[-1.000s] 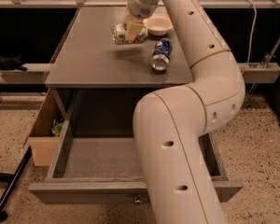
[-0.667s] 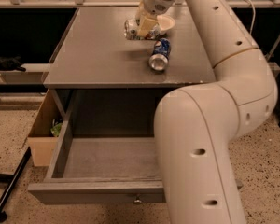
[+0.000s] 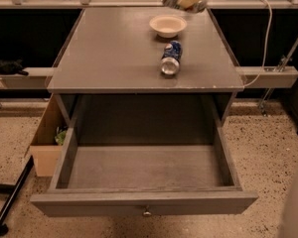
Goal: Place 7up can into top drawer
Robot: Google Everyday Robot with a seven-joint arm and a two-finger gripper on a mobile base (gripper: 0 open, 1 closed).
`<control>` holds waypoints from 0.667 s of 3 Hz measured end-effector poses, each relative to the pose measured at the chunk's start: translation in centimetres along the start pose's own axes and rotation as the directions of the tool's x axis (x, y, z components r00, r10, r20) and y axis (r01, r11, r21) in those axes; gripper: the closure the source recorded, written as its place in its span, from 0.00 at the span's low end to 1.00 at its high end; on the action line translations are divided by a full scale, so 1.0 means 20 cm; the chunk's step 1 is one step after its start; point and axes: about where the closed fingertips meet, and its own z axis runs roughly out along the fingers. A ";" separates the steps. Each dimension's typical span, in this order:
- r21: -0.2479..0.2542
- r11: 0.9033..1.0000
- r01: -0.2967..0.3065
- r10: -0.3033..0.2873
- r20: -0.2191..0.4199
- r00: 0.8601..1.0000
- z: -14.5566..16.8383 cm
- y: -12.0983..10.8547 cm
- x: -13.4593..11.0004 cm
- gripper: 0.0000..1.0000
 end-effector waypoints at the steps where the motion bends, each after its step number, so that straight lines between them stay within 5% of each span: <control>1: 0.047 0.999 -0.012 0.012 0.017 1.000 -0.08 0.02 0.03 1.00; 2: 0.039 0.999 -0.006 0.005 0.018 1.000 -0.07 0.04 0.01 1.00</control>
Offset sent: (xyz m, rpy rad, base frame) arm -0.0153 -0.0103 0.0070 0.0323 -0.0445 -0.0148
